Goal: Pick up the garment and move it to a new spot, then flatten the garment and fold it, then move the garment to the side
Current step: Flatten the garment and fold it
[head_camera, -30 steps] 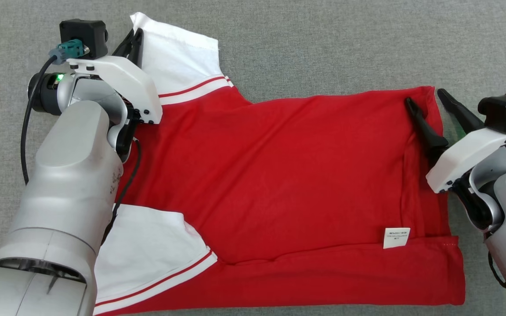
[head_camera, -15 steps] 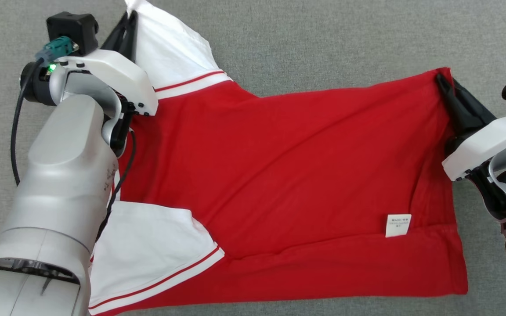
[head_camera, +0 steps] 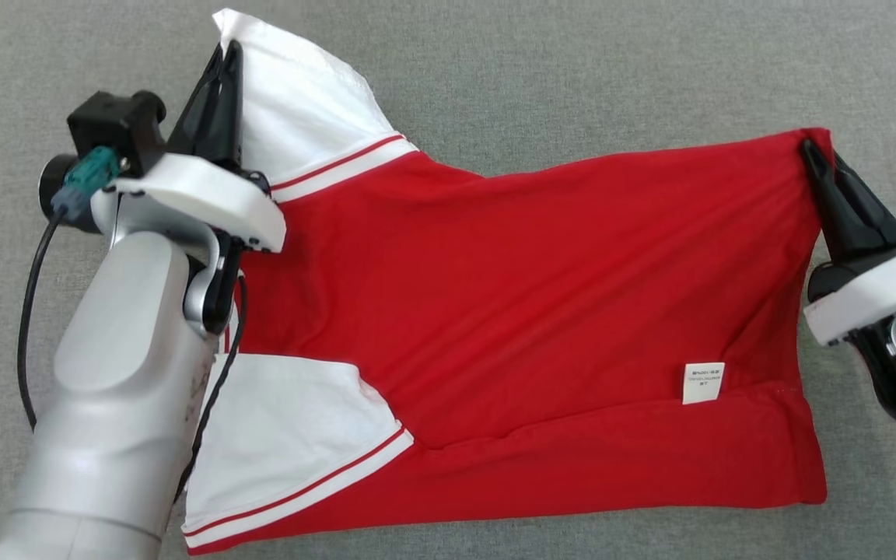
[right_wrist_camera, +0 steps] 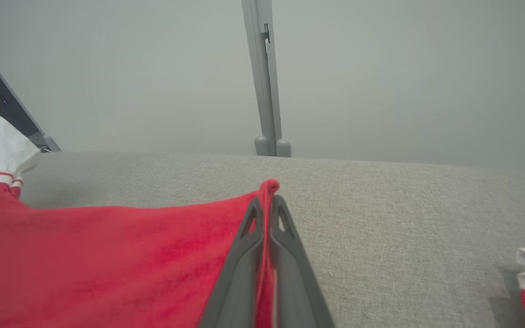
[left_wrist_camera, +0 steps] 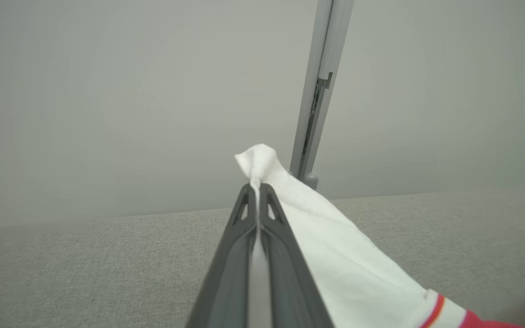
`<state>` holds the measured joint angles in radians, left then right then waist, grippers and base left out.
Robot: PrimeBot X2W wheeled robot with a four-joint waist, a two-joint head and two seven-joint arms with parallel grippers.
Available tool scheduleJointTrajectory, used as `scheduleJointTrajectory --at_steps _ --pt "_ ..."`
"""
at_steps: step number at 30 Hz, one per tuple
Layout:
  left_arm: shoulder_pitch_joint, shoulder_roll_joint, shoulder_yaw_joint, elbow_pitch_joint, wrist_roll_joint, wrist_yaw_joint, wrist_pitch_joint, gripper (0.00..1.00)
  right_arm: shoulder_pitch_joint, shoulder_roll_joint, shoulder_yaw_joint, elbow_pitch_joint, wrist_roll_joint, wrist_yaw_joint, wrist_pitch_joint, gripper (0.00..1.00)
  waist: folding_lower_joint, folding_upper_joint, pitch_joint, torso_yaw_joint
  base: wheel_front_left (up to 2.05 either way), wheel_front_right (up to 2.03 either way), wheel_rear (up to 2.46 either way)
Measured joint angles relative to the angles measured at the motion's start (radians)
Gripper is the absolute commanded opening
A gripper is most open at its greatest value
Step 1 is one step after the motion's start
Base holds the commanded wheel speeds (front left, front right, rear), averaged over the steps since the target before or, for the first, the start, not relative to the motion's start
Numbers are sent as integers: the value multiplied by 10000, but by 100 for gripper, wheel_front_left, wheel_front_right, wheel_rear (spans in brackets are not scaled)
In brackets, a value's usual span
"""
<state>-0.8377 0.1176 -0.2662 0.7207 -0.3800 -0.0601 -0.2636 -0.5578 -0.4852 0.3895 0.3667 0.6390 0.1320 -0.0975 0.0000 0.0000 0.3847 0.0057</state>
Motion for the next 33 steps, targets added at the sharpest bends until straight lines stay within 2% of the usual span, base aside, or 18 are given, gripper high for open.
scheduleJointTrajectory --at_steps 5,8,14,18,24,30,31,32,33 --pt "1584 295 203 -1994 -79 366 0 0 1150 -19 -265 -976 644 -2 -282 0 0 0 -239 55 0 0 0" --pt "2823 466 293 -3371 -173 731 234 0 1948 -35 -353 -1442 1057 -2 -466 0 0 0 -402 87 0 0 0" --pt "5508 725 389 -6088 -240 1626 1135 0 3156 -48 -416 -1592 1576 -6 -690 0 0 0 -660 147 0 0 0" --pt "7031 773 353 -7379 -410 2100 1822 0 3498 -69 -351 -1561 1429 -6 -1024 0 0 0 -773 140 0 0 0" --pt "8464 767 372 -8525 -673 2571 2477 0 3489 -125 -303 -1546 451 -6 -1417 0 0 0 -929 84 0 0 0" --pt "9182 635 234 -8506 -989 2719 2752 0 4031 -157 -196 -1536 -42 -6 -1494 0 0 0 -1066 150 0 0 0" --pt "9204 631 192 -8372 -997 2696 2807 0 4174 -151 -207 -1555 -174 -6 -1507 8 0 0 -1083 161 0 0 0" --pt "9221 583 173 -8243 -1120 2625 2824 0 4320 -142 -247 -1563 -286 -6 -1524 42 1 0 -1096 169 0 0 0" --pt "9223 523 163 -8100 -1220 2625 2823 0 4445 -113 -265 -1613 -424 -6 -1536 70 1 0 -1106 174 0 0 0"
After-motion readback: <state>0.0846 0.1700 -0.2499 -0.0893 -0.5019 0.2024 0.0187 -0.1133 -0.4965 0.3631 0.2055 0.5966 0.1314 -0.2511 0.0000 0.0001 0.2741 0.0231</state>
